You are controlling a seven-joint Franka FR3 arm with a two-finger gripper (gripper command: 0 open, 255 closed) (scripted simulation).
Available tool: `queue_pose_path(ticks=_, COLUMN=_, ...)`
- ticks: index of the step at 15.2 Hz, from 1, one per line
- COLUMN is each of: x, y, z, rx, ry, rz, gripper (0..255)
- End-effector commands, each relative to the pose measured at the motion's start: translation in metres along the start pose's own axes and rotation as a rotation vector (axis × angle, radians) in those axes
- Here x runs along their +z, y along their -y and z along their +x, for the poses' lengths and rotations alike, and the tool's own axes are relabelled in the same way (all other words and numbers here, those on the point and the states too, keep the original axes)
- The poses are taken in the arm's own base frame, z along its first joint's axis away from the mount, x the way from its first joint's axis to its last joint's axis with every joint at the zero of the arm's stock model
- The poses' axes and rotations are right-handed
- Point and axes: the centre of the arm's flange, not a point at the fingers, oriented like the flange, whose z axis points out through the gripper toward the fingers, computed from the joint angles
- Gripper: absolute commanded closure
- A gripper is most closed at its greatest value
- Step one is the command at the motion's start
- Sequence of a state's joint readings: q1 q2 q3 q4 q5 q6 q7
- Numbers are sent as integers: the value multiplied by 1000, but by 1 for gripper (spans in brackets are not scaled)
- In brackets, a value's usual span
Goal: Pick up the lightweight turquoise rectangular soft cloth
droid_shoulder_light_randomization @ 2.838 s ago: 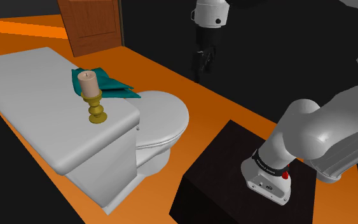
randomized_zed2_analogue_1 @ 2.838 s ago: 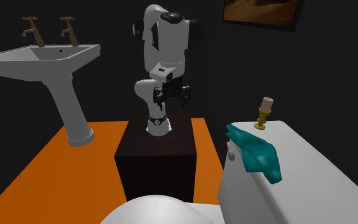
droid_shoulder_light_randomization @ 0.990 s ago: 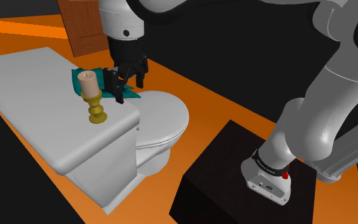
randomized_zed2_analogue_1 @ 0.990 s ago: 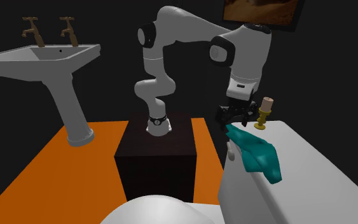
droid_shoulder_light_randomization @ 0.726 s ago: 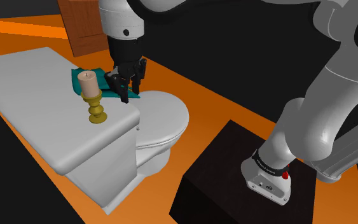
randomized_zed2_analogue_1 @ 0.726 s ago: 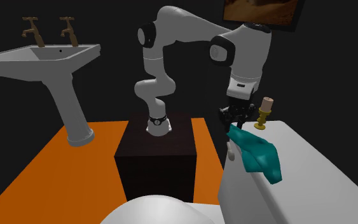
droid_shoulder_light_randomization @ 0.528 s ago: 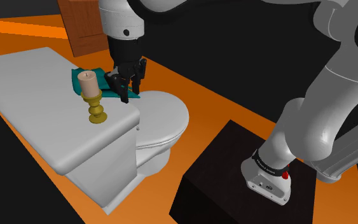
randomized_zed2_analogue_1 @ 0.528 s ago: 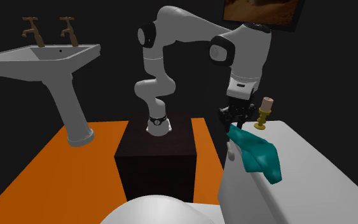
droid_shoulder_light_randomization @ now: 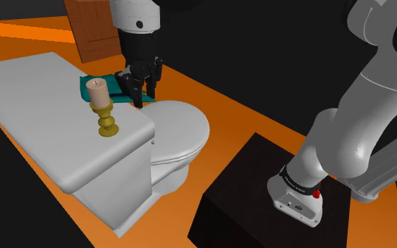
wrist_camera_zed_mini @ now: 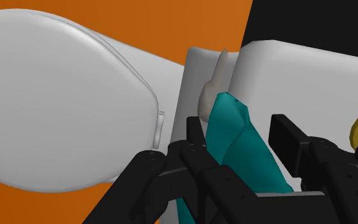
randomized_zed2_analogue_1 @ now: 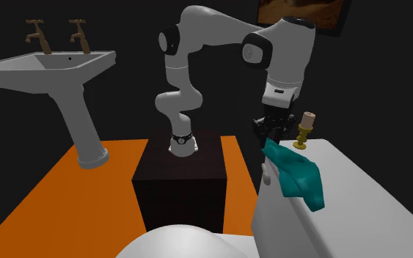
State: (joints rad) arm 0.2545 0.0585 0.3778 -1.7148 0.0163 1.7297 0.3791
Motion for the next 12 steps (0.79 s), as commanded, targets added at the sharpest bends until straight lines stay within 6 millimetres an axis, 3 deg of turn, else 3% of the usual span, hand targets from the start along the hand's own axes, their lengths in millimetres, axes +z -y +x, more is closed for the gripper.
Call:
queue_pose_path(ticks=1, x=-11, y=0, z=0, rx=0, ry=0, rz=0, gripper=255)
queue_pose_path(ticks=10, x=-58, y=1, z=-3, rx=0, ry=0, rz=0, gripper=255)
queue_pose_path(ticks=12, x=-59, y=1, z=-3, rx=0, ry=0, rz=0, gripper=255)
